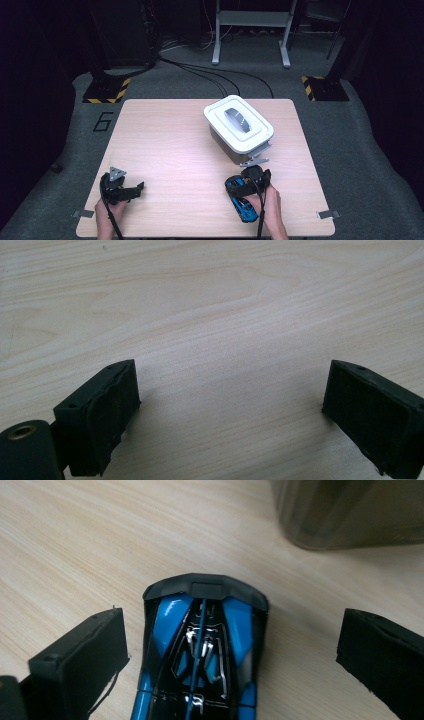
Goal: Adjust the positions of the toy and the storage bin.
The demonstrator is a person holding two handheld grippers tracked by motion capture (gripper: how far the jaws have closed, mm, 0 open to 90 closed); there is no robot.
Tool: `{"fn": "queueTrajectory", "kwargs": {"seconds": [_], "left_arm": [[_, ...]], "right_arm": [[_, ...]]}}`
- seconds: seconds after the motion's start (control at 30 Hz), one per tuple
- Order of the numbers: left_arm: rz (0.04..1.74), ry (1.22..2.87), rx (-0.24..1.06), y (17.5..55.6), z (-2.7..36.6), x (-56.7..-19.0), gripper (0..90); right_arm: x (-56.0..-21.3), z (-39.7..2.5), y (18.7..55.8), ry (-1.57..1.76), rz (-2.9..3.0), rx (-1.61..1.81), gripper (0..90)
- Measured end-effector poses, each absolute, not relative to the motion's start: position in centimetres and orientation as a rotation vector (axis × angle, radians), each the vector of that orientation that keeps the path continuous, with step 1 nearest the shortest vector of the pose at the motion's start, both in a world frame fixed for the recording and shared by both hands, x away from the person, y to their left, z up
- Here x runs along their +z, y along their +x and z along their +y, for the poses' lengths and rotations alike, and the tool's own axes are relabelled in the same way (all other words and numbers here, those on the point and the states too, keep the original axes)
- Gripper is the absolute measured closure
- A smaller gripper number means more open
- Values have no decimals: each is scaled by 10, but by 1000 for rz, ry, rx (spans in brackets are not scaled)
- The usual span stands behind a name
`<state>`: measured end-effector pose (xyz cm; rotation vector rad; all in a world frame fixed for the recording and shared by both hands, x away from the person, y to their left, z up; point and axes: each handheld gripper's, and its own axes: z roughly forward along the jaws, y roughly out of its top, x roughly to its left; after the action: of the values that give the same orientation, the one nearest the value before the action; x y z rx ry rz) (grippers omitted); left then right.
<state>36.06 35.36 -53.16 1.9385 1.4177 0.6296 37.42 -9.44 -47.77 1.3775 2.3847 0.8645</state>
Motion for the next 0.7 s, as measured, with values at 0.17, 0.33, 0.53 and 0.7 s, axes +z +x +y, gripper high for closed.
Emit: {"fn": "queueTrajectory", "kwargs": {"seconds": [0.17, 0.33, 0.53, 0.7], "left_arm": [[1418, 1938, 630, 361, 354, -532, 76], [1418, 1937, 630, 361, 353, -532, 76], [1417, 1939, 630, 361, 354, -532, 77], [1417, 1940, 630, 361, 354, -532, 76]], "right_arm": [[-489, -81, 378, 1379, 2425, 815, 0], [-494, -71, 384, 1395, 2448, 767, 0], [-500, -64, 387, 1407, 2454, 737, 76], [-503, -62, 390, 1406, 2459, 721, 151]]}}
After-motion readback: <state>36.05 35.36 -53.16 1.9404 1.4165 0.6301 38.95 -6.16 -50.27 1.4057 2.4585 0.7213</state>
